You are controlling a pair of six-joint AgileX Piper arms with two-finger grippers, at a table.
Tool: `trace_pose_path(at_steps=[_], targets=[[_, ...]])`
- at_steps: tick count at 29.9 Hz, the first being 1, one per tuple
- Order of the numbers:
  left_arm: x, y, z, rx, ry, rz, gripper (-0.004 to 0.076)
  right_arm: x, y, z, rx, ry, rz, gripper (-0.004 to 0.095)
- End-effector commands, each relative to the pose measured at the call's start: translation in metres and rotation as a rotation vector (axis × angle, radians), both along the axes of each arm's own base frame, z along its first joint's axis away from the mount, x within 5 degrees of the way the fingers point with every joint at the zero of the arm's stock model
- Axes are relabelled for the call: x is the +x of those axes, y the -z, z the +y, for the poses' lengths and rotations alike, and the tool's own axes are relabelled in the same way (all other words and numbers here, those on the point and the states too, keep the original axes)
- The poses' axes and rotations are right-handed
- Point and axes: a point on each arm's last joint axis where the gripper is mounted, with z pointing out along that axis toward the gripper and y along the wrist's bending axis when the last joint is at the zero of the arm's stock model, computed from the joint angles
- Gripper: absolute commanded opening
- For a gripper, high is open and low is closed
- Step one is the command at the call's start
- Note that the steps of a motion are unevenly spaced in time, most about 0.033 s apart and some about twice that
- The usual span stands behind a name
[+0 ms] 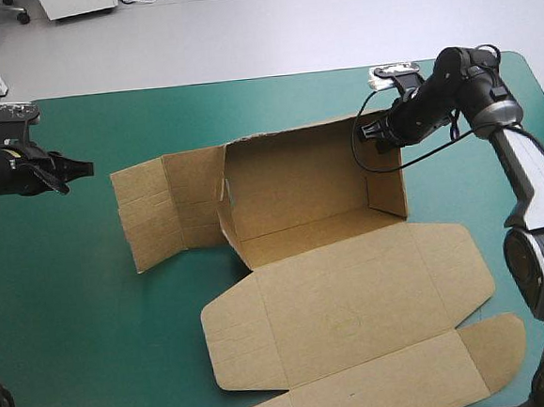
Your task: Fold the box
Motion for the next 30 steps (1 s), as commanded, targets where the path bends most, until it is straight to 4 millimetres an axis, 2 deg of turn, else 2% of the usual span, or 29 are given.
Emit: trace_pose_path(at_steps=[1, 5, 7, 19, 23, 30], targets=[[-0.004, -0.019, -0.002, -0.012, -0.004, -0.098, 0.0209, -0.004, -0.015, -0.001, 0.018, 0.005, -0.044, 0.0204], [-0.003, -0.019, -0.003, -0.013, 0.009, -0.095, 0.0209, 0.0, -0.022, 0.001, 0.04, 0.019, -0.103, 0.0417], [-0.003, -0.019, -0.003, -0.018, 0.01, -0.095, 0.0209, 0.003, -0.029, 0.002, 0.065, 0.026, -0.141, 0.0479], [-0.003, -0.019, -0.004, -0.024, 0.015, -0.099, 0.0209, -0.002, -0.054, 0.002, 0.088, 0.027, -0.222, 0.0486], [-0.003, -0.019, -0.004, -0.025, 0.015, -0.103, 0.0209, -0.014, -0.069, -0.001, 0.074, 0.026, -0.256, 0.0486], [-0.003, -0.019, -0.005, -0.031, 0.017, -0.105, 0.0209, -0.051, -0.105, -0.007, 0.085, 0.046, -0.377, 0.0486]])
